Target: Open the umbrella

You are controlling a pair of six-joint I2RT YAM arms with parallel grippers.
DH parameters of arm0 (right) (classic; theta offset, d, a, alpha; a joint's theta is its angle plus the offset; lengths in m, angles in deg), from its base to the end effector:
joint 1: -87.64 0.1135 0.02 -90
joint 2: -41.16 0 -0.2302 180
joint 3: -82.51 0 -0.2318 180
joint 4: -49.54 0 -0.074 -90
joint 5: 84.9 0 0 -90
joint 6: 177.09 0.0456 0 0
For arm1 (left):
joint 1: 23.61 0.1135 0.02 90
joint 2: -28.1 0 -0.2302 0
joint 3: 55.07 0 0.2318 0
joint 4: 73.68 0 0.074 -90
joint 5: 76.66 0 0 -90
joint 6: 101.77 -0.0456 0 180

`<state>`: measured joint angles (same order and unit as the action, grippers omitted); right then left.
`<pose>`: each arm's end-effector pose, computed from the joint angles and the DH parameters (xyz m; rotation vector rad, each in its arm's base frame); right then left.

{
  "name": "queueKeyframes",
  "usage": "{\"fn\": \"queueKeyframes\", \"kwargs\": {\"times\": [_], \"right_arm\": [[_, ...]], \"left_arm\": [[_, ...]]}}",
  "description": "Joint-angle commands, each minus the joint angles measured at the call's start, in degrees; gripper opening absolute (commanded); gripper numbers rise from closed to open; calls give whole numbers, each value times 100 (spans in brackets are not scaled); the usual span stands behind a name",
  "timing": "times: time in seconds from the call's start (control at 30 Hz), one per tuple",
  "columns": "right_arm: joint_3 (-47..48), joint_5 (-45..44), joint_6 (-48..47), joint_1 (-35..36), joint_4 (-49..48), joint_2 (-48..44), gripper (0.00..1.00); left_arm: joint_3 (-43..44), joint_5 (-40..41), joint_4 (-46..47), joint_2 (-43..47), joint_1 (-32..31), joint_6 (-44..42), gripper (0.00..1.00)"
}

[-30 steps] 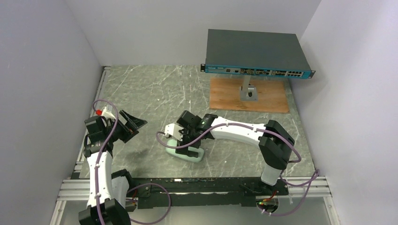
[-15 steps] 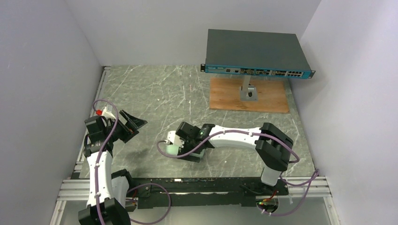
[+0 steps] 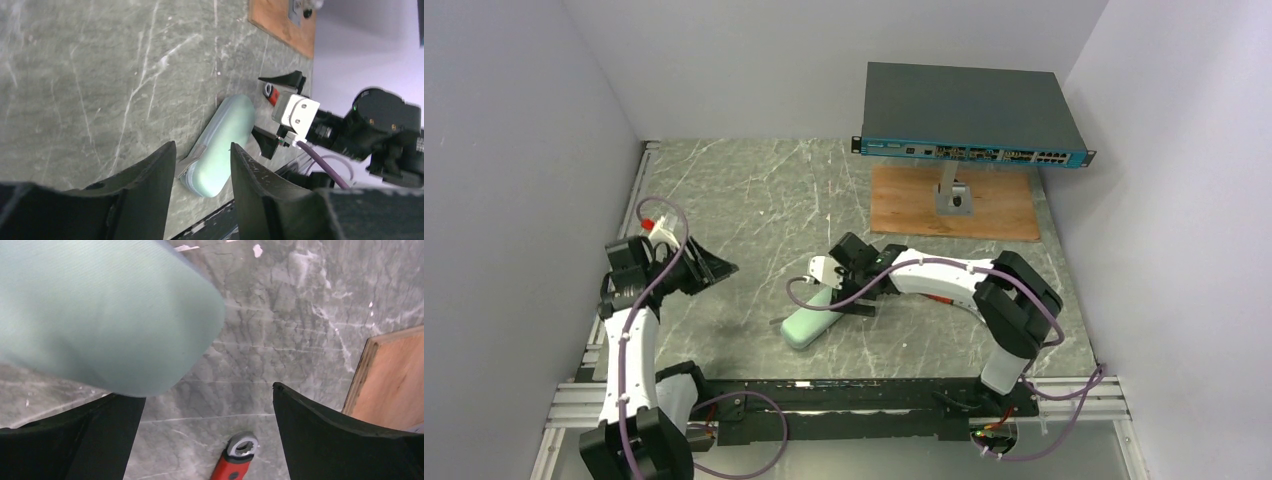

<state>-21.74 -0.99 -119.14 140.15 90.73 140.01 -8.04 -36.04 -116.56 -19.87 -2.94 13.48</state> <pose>0.1988 0.2513 0.1425 -1.7799 2.0058 -0.0317 0.1736 0.0285 0.2089 -0.4559 2.1687 -1.0360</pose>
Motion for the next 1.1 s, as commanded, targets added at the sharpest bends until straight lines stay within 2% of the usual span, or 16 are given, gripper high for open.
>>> {"fn": "queueKeyframes", "kwargs": {"times": [0.0,0.1,0.13,0.23,0.37,0.5,0.67,0.77,0.87,0.97,1.07], "right_arm": [[-164,979,-1116,32,-177,-632,100],[-156,1413,-1609,209,-202,-903,100],[-112,1485,-1733,280,-229,-944,100],[154,1891,-2043,452,-154,-915,99],[369,2351,-2383,581,-183,-604,99],[382,2643,-2873,584,-164,-328,99],[401,2813,-3318,577,-269,-19,97],[633,2823,-3265,489,-35,210,83],[423,2789,-3311,251,-59,181,70],[136,2701,-3458,-62,-50,21,61],[-187,2693,-3621,-435,-43,-251,56]], "left_arm": [[986,-650,-255,-141,-47,-1545,47],[1356,-611,-464,-350,-73,-2288,49],[1470,-628,-627,-445,-77,-2808,50],[1905,-763,-1786,-647,-78,-5032,51],[1756,-786,-2685,-154,-63,-7662,52],[1423,-922,-3056,395,-75,-9063,55],[1166,-1051,-3910,500,-136,-10923,58],[1004,-653,-4024,483,-421,-11363,53],[846,-408,-4038,531,-772,-11670,50],[620,-278,-3514,613,-1296,-11279,48],[373,-42,-2653,564,-2119,-10733,44]]}}
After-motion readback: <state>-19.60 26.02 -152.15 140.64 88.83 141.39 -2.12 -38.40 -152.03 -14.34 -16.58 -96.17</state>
